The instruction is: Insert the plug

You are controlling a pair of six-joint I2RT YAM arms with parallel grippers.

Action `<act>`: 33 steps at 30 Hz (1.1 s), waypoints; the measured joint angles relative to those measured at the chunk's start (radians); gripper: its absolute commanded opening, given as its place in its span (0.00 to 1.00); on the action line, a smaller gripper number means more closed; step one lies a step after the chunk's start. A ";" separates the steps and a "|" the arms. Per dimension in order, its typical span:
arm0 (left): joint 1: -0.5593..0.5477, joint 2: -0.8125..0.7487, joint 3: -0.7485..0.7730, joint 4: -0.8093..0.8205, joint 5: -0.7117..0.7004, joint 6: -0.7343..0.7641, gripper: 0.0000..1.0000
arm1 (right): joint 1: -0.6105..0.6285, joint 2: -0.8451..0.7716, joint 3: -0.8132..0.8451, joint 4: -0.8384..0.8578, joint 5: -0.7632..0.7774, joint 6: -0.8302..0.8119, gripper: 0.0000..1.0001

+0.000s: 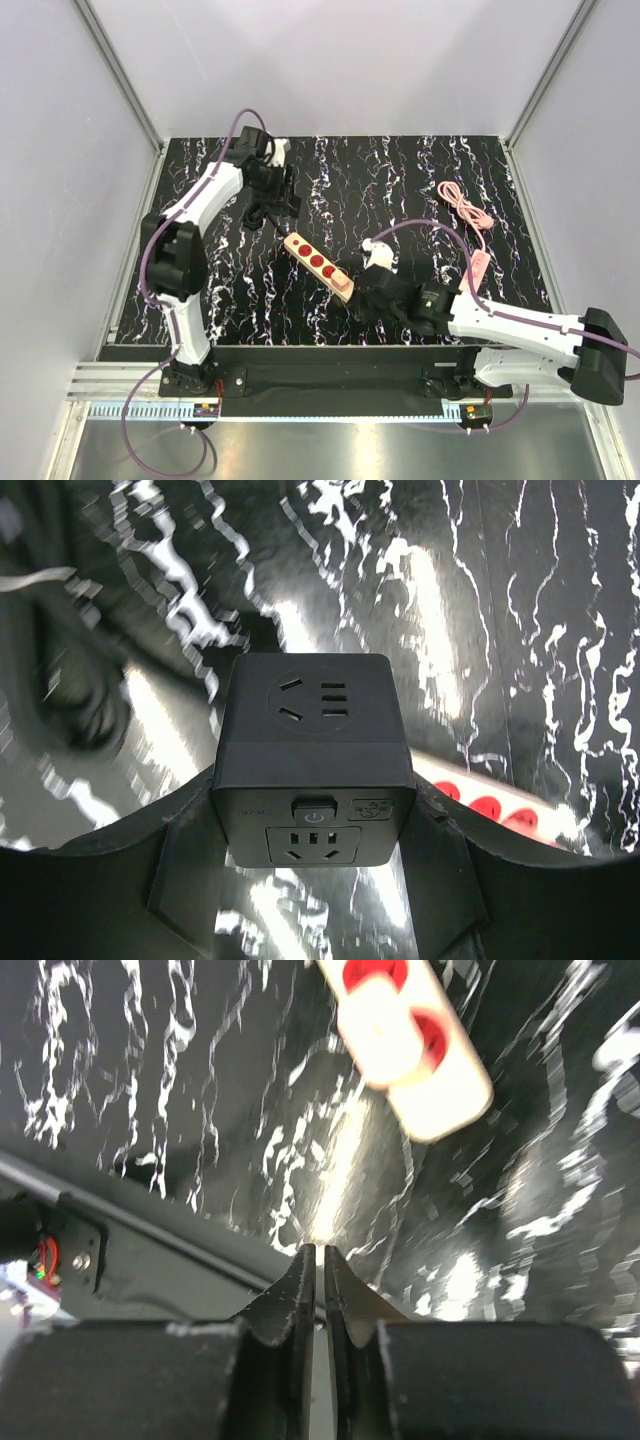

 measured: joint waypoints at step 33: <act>-0.082 -0.014 -0.309 0.269 -0.064 -0.103 0.00 | -0.228 0.297 -0.394 0.767 -0.005 0.200 0.13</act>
